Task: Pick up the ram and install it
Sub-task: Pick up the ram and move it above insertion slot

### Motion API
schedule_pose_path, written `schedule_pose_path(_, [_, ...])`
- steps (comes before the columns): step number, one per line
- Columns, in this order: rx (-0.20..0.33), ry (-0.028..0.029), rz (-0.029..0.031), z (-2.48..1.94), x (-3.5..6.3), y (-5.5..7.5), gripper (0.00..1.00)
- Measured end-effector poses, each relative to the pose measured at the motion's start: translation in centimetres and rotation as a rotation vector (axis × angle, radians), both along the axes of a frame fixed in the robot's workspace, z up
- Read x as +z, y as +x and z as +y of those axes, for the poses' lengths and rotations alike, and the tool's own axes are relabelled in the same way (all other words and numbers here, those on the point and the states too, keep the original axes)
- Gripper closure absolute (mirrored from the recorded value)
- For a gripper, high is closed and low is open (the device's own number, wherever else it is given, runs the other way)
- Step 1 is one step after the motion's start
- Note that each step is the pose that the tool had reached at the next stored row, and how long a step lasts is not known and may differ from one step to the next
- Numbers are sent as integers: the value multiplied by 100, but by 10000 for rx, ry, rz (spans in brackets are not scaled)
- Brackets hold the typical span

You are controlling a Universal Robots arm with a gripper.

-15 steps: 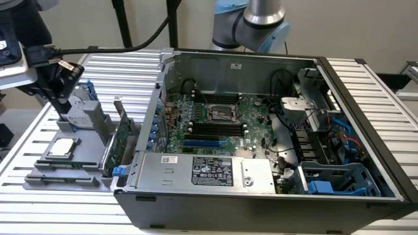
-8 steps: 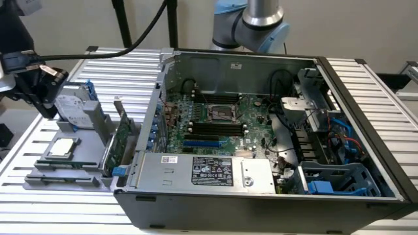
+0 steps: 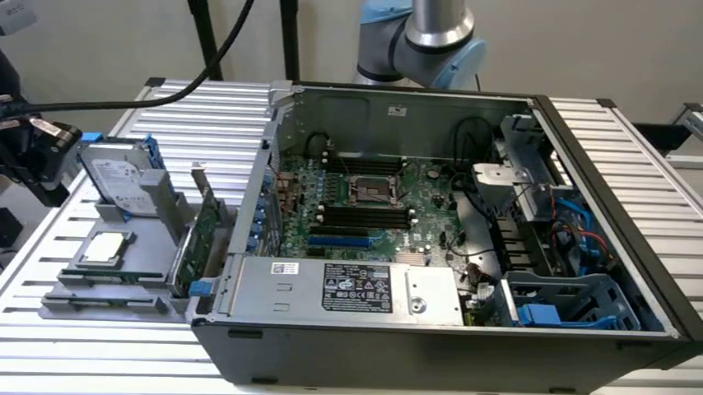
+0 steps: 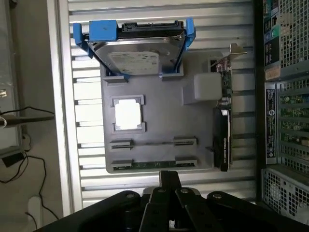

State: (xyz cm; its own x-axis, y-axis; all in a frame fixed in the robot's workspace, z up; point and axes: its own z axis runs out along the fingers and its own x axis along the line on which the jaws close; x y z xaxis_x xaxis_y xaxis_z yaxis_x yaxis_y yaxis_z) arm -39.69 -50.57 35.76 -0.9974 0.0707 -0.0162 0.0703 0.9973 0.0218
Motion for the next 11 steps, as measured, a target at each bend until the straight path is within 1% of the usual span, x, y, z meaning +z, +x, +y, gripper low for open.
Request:
schedule_pose_path(3, [1,-80,54,-5,-14,-68,100])
schedule_pose_path(5, [2,-126,109,-5,-25,-98,100])
schedule_pose_path(7, [3,-141,185,-5,-33,-106,100])
schedule_pose_path(9, [2,-143,205,-5,-36,-107,100])
schedule_pose_path(11, [3,-140,206,-5,-39,-107,100])
